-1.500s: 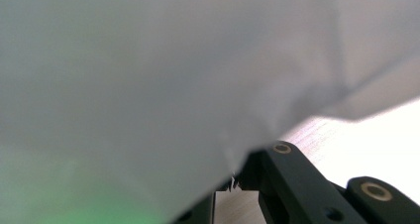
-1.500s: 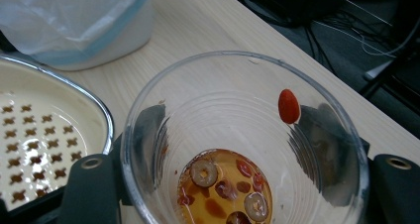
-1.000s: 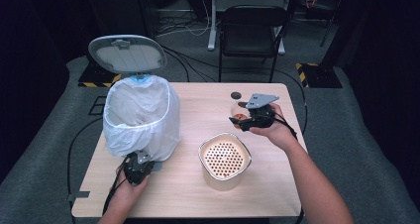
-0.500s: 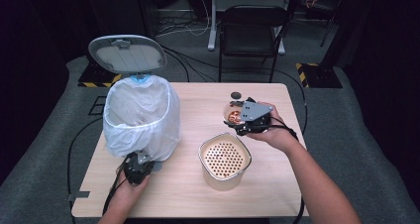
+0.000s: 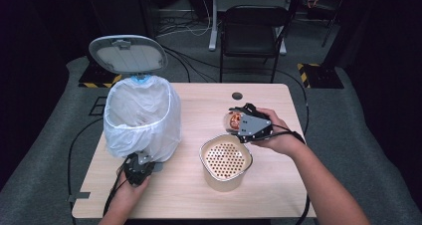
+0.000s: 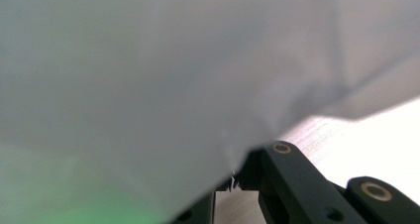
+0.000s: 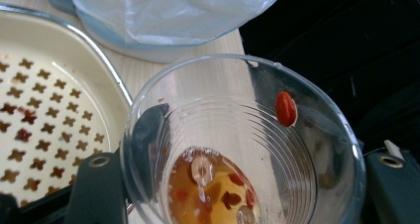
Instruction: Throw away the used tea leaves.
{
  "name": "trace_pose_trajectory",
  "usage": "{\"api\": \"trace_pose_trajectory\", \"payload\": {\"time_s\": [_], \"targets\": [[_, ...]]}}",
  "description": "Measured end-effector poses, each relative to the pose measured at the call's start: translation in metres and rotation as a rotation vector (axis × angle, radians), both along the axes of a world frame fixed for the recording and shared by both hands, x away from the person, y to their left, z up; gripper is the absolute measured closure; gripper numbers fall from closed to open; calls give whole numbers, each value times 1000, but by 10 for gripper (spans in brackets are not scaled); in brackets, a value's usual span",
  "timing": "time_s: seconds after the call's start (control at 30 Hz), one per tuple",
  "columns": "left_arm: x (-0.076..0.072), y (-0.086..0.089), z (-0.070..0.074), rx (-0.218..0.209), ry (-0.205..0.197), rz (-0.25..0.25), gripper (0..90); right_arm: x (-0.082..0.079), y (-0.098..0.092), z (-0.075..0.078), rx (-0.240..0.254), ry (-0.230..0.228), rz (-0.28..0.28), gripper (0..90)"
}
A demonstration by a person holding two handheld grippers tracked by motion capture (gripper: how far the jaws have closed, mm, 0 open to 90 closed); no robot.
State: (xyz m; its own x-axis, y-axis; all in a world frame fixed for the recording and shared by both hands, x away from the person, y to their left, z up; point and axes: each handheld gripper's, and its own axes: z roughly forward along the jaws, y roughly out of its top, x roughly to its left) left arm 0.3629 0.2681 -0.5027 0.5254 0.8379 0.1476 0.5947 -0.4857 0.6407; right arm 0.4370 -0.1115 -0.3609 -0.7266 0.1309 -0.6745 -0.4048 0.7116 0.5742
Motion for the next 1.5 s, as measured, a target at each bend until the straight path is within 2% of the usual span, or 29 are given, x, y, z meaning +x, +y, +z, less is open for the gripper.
{"api": "trace_pose_trajectory", "payload": {"time_s": [0.07,0.13,0.23,0.37,0.5,0.63,1.0,1.03,1.07,1.17,1.33,1.5], "targets": [[0,0,0,6,-3,-4,873,-1,0,0,-30,-28,14,338],[0,0,0,5,-3,-4,873,-3,0,-1,-46,-35,11,339],[0,0,0,5,-1,0,873,-7,1,-1,-76,-81,13,340],[0,0,0,5,0,-3,873,-13,5,-5,-143,-132,20,341],[0,0,0,5,-2,-5,873,-19,12,-8,-243,-203,38,340],[0,0,0,5,-4,-4,873,-23,17,-11,-315,-278,55,339],[0,0,0,5,-3,-4,873,-30,24,-18,-472,-454,75,340],[0,0,0,6,-2,-1,873,-31,24,-20,-485,-486,80,340],[0,0,0,5,-4,-3,873,-32,24,-22,-502,-493,84,340],[0,0,0,5,-3,-4,873,-34,24,-26,-535,-554,97,340],[0,0,0,5,-2,-5,873,-38,24,-30,-564,-644,119,341],[0,0,0,6,-2,-5,873,-45,27,-34,-592,-758,171,340]]}}
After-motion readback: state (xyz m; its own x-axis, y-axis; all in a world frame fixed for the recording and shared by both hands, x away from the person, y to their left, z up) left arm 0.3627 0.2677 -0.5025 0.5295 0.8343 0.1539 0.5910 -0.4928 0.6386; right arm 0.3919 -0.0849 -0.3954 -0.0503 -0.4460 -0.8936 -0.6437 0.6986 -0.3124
